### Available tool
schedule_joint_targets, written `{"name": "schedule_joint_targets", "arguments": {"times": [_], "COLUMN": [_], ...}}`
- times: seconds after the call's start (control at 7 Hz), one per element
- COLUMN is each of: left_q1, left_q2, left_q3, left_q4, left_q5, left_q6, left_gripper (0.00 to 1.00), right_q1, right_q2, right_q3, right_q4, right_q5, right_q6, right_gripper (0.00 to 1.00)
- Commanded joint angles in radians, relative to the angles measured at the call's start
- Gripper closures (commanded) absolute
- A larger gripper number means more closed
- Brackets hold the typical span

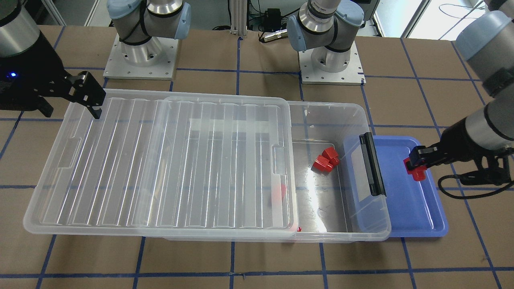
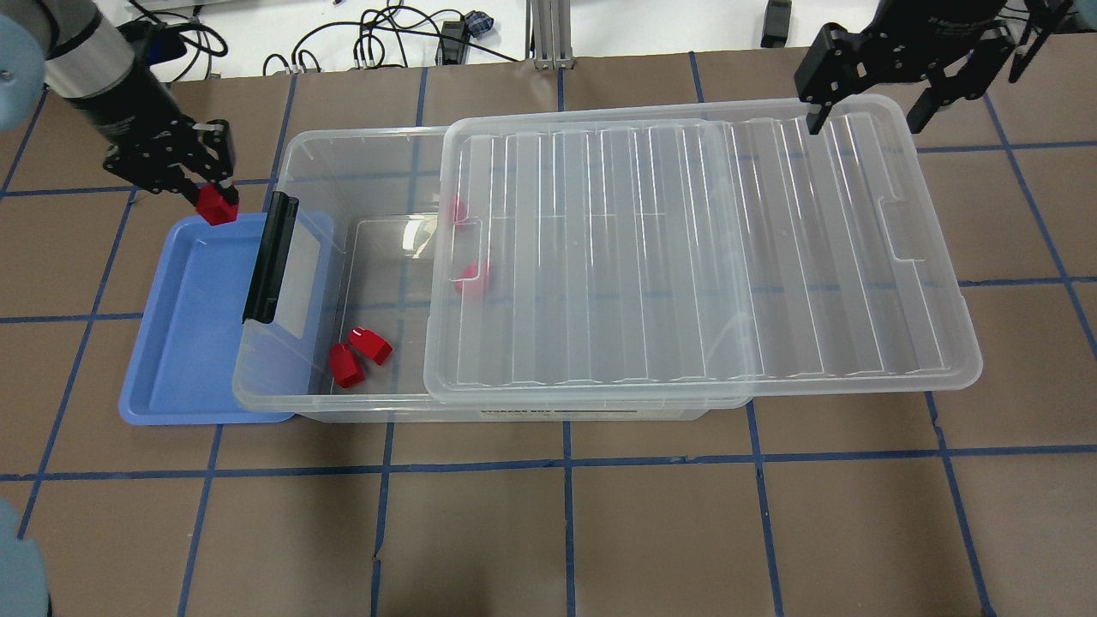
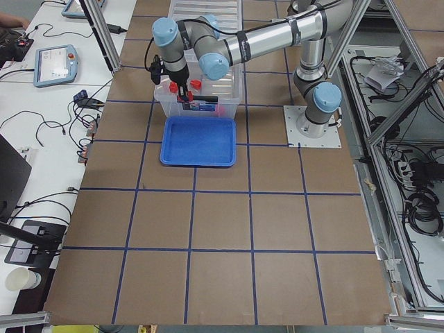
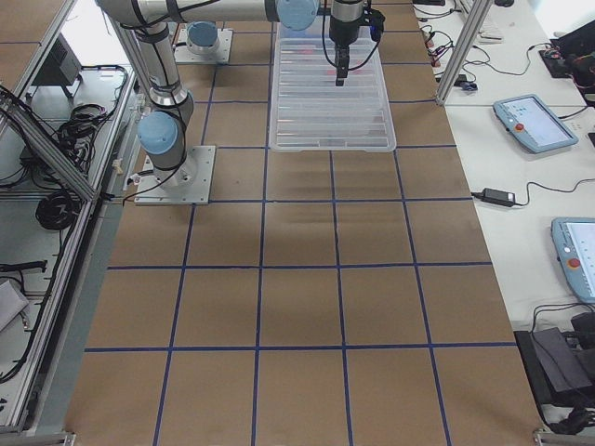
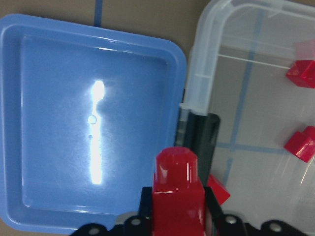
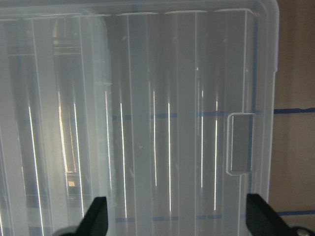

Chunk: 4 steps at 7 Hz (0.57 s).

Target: Place red block in blue tray from box

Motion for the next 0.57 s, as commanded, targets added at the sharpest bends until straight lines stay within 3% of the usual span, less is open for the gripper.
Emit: {"name": "schedule_joint_targets", "arguments": {"times": [0.0,0.43], "left_q1": [0.113,0.115], "left_q2": [-0.038,-0.063], "left_q3": [-0.063,-0.221], "left_q4": [0.047,0.303], "left_q5": [-0.01,-0.01], "left_q6": [0.192,0.225], "left_gripper": [1.0,1.0], "right_q1": [-0.119,-0.299], "right_q2": [0.001,0.005], "right_q3": [-0.001,0.017], "right_q4": [0.023,0.026], "right_q5": [-0.002,-0.014], "right_q6": [-0.12,-0.397], "right_gripper": [0.0,0.0]}}
